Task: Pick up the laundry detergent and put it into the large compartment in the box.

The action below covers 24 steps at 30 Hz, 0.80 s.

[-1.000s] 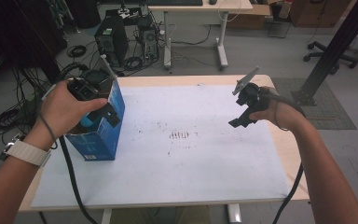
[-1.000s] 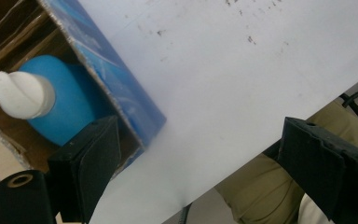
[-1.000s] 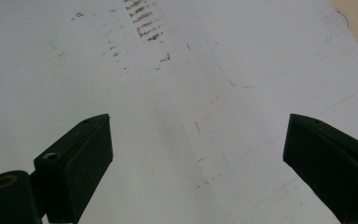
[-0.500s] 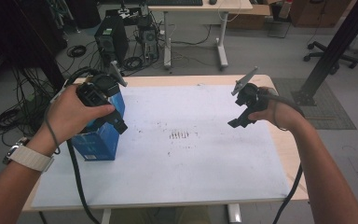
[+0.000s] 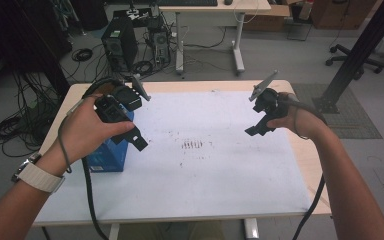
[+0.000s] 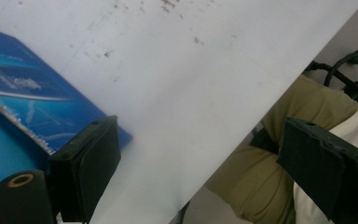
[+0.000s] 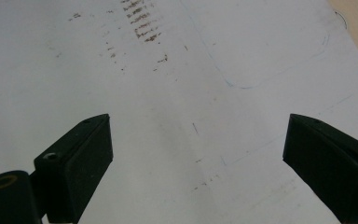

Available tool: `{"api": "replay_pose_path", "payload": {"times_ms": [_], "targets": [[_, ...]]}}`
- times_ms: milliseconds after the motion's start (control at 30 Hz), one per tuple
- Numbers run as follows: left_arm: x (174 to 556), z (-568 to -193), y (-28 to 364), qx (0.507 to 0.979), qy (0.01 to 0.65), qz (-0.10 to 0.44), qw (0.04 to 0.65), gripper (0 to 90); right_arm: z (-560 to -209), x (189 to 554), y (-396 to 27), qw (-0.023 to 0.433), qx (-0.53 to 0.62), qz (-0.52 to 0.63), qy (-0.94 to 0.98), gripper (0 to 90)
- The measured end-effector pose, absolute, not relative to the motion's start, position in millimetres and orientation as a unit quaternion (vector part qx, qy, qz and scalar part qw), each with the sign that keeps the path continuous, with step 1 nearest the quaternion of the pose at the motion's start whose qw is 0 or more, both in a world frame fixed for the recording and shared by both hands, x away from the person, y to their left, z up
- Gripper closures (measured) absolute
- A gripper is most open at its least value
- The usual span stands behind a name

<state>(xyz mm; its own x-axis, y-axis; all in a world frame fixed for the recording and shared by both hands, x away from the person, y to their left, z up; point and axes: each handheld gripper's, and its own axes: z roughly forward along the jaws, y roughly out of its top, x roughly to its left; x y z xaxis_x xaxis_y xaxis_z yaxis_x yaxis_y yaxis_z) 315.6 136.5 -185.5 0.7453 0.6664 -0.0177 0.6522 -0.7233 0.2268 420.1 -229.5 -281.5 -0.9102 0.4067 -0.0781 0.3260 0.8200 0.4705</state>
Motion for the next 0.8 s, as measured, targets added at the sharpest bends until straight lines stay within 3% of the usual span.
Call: {"api": "replay_pose_path", "payload": {"times_ms": [800], "targets": [[306.7, -196.9, 116.0, 0.953, 0.277, 0.044, 0.115, 13.2, -282.3, 418.1, -231.1, 0.088, 0.195, 0.231, 0.949, 8.2]]}}
